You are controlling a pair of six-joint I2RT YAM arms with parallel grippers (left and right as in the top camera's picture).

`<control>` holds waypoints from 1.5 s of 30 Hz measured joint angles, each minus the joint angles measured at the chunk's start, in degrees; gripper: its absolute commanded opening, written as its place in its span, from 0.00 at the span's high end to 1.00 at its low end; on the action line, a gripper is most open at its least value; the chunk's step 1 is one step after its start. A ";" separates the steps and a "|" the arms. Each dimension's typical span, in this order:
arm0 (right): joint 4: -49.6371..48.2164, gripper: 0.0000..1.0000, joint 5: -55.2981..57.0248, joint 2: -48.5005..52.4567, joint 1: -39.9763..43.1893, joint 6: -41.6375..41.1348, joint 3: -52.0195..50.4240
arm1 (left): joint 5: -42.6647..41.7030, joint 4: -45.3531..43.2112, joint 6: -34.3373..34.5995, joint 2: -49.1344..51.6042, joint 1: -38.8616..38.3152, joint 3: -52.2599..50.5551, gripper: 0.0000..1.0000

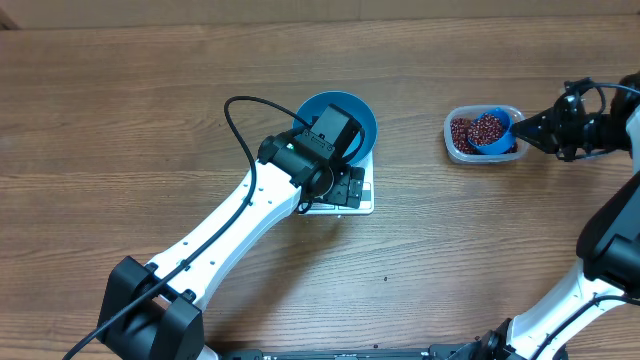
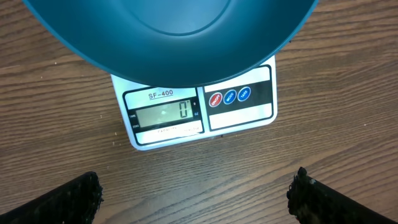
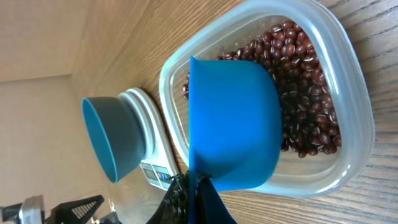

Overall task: Scoop item into bowl and weigh 150g on scale
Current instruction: 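Lift the bean-filled blue scoop up out of the tub, right gripper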

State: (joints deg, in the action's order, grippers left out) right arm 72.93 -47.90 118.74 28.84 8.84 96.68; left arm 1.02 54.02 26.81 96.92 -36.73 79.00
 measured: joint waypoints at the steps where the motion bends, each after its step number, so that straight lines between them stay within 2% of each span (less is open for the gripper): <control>1: 0.48 0.96 -0.59 -0.02 0.37 0.46 0.00 | 0.00 0.00 0.00 0.00 0.00 0.00 0.00; 28: 6.99 0.96 -16.37 0.00 4.83 9.49 0.00 | 0.00 0.00 0.00 -0.02 0.00 0.00 0.01; 45: 9.94 0.96 -23.43 0.00 4.83 10.58 0.00 | 0.00 0.00 0.00 -0.02 0.00 0.00 0.00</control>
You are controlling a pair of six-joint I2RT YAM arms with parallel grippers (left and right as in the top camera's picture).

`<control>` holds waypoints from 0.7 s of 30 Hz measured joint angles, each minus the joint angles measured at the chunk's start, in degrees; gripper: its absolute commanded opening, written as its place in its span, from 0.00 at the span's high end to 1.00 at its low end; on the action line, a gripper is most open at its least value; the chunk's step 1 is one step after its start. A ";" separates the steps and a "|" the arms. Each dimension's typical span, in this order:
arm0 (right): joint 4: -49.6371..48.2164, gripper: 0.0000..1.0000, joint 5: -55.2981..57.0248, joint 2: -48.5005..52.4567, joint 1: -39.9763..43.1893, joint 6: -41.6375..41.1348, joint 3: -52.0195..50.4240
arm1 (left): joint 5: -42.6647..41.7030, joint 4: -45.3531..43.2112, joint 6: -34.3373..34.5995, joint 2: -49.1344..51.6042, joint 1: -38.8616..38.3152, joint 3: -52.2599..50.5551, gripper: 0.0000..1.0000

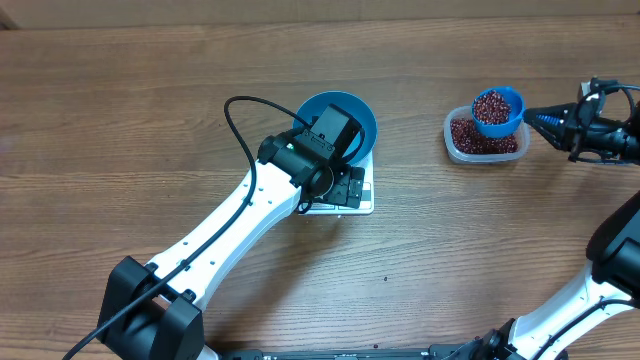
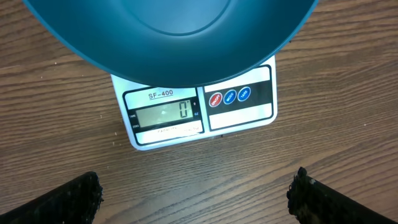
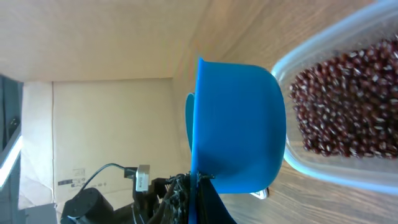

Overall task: Scoop item into bowl and weigh 150g on scale
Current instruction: 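Lift the bean-filled blue scoop up out of the tub, right gripper, then carry the scoop over the teal bowl and tilt it with the right gripper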

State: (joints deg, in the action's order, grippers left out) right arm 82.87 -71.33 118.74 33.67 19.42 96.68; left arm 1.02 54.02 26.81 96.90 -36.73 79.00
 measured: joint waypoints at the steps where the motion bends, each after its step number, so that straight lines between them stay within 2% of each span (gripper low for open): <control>1: 0.17 0.96 -0.39 0.00 -0.02 0.20 0.00 | 0.00 0.00 0.00 0.02 0.00 0.00 0.00; 7: 3.19 0.96 -0.87 0.24 -0.98 0.79 1.60 | 0.00 -0.02 0.00 0.00 0.00 0.00 0.01; 14: 8.55 0.96 -0.87 0.92 -5.60 0.39 16.55 | 0.00 0.00 0.00 0.00 0.00 0.00 0.01; 21: 8.57 0.96 4.50 0.90 -15.72 -3.32 27.69 | -0.02 0.00 0.00 0.02 0.00 0.00 0.00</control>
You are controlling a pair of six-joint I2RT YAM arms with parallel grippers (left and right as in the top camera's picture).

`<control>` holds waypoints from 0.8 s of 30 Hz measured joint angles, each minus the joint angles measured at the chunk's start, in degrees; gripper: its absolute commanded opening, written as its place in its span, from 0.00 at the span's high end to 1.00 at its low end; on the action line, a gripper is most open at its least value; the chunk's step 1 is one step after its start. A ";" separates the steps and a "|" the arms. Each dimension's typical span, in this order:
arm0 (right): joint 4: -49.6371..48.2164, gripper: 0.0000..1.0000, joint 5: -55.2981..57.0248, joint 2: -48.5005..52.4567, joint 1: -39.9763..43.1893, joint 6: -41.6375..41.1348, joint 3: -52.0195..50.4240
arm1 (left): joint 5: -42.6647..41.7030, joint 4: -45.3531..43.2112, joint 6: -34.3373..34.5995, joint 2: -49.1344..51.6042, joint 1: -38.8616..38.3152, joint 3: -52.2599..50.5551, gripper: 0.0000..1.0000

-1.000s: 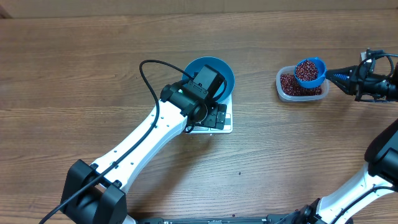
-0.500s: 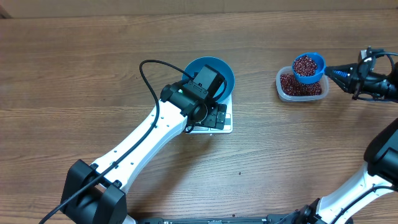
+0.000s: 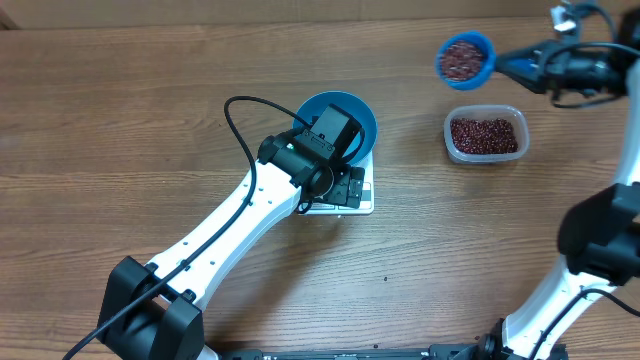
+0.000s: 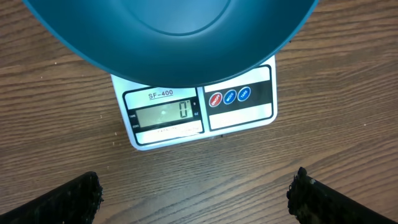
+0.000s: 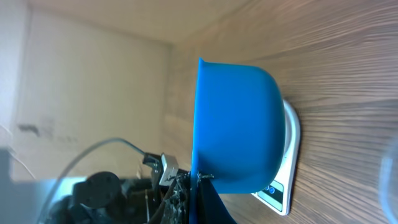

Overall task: Scoop item into bowl and weigh 150g on scale
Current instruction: 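Carry the scoop over the teal bowl and tilt it with the right gripper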

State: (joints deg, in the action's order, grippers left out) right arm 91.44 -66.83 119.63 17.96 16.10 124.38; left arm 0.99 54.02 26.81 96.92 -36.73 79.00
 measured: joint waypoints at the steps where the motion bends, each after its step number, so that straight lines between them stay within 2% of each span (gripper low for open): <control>1: -0.17 0.96 0.79 0.00 -1.44 -0.17 0.35 | 0.02 0.00 0.00 0.00 0.00 0.00 0.00; 13: -4.02 0.96 15.28 0.02 -20.87 -1.44 0.52 | 0.02 0.00 0.00 -0.02 0.00 0.00 0.01; 24: -9.86 0.96 26.75 0.02 -30.16 -1.49 0.52 | 0.02 0.00 0.00 -0.02 0.00 0.00 0.00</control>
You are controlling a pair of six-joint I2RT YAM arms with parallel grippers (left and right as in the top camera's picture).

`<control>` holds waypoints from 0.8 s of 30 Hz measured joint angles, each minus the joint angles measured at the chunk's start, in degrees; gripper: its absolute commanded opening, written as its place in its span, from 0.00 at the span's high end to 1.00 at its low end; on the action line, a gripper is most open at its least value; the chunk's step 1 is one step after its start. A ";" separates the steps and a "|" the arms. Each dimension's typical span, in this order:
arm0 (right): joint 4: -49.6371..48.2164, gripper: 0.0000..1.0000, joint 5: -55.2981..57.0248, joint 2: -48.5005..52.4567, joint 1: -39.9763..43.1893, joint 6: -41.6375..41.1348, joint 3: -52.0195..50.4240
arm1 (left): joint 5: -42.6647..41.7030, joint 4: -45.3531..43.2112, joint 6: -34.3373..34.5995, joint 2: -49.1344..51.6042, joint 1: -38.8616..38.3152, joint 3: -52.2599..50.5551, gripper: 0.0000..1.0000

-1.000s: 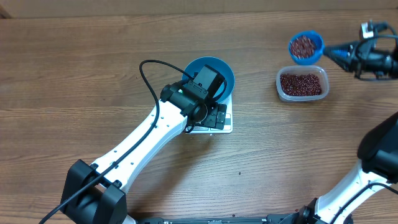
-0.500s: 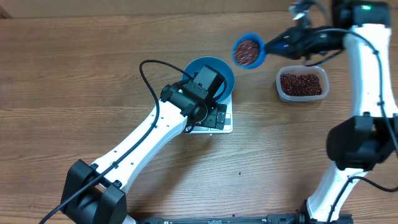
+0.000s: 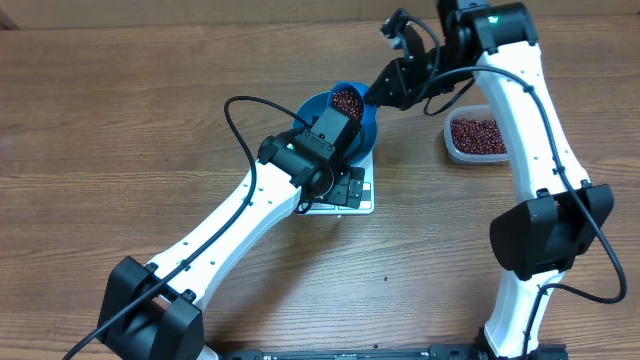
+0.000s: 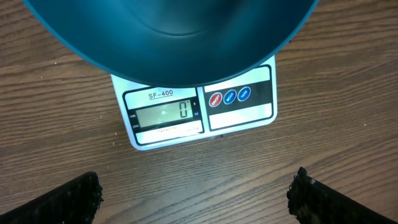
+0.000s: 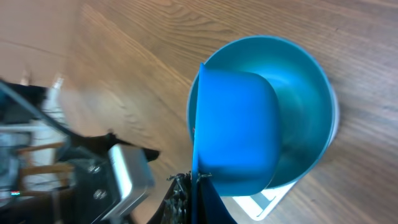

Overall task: Scoop item into bowl and weigh 150g on scale
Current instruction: 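Carry the scoop over the teal bowl and tilt it with the right gripper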

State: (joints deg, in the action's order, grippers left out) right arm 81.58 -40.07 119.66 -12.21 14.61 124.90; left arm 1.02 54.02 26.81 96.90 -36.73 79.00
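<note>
A blue bowl [image 3: 362,128] stands on the white scale [image 4: 239,112], whose display [image 4: 165,112] reads 0. My right gripper [image 3: 396,84] is shut on the handle of a blue scoop [image 3: 346,100] full of red beans, held level over the bowl's back half. From the right wrist, the scoop [image 5: 236,130] hangs above the bowl [image 5: 311,93], the gripper [image 5: 194,186] clamped on its handle. My left gripper [image 4: 196,199] is open over bare table in front of the scale, its fingertips [image 4: 87,193] wide apart.
A clear plastic tub [image 3: 478,135] of red beans sits to the right of the scale. The left arm [image 3: 240,215] slants from the front left up to the scale. A black cable [image 3: 240,120] loops left of the bowl.
My right gripper has carried the full scoop from the table's back right, beyond the tub, leftward to above the bowl. The left gripper and the scale reading are unchanged.
The scoop was first down in the tub among the beans. Then it was lifted full at the tub's back edge, then farther back over the table. Now it is over the bowl. The scale read 0 throughout and the left gripper stayed open.
</note>
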 measured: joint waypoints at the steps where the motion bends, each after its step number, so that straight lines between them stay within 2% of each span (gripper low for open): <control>1: -0.42 0.96 0.92 0.00 -0.42 -0.04 0.00 | 0.00 0.00 0.00 0.00 0.00 0.00 0.01; 11: -3.76 0.96 11.17 0.00 -3.56 0.48 0.00 | 0.00 0.00 0.00 0.00 0.00 0.00 0.00; 24: -3.39 0.96 13.51 0.00 -5.88 5.51 0.00 | 0.00 0.00 0.00 0.00 0.00 0.00 0.00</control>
State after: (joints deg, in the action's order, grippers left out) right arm 78.19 -26.57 119.66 -18.09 20.12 124.90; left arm 1.02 54.02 26.81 96.90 -36.73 79.00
